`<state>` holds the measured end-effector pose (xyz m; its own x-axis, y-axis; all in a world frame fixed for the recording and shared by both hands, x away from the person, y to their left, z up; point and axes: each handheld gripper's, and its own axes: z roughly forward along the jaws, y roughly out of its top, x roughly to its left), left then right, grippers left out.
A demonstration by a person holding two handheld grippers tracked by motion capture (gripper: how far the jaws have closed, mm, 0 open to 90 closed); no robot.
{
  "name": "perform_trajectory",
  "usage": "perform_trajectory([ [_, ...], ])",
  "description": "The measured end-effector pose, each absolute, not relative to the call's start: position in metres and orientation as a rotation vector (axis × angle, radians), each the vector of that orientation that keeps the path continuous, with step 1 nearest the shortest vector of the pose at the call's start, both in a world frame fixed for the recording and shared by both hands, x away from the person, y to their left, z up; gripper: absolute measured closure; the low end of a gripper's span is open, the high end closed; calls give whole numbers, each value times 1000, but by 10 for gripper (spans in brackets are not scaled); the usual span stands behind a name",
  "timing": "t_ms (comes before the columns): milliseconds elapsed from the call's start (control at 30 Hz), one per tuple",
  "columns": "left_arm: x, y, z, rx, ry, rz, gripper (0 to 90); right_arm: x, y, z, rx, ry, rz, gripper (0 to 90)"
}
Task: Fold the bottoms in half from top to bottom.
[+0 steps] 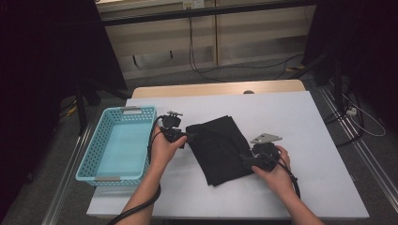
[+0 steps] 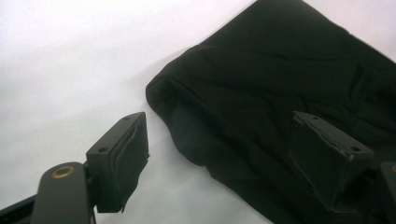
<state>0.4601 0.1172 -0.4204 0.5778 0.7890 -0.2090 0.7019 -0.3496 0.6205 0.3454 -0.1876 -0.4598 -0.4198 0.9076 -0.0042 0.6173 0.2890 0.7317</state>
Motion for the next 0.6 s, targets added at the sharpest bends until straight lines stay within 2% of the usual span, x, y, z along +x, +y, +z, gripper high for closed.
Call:
perform_trajectory([
  [133, 462, 120, -420, 2131, 1183, 178, 194, 335, -207, -464, 1408, 2129, 1003, 309],
  [467, 466, 118, -419, 2131, 1176, 192, 169, 331, -200, -467, 1435, 2123, 1034, 325],
  [600, 467, 115, -418, 2132, 1173, 178, 147, 330, -194, -464, 1448, 2144, 1027, 458],
])
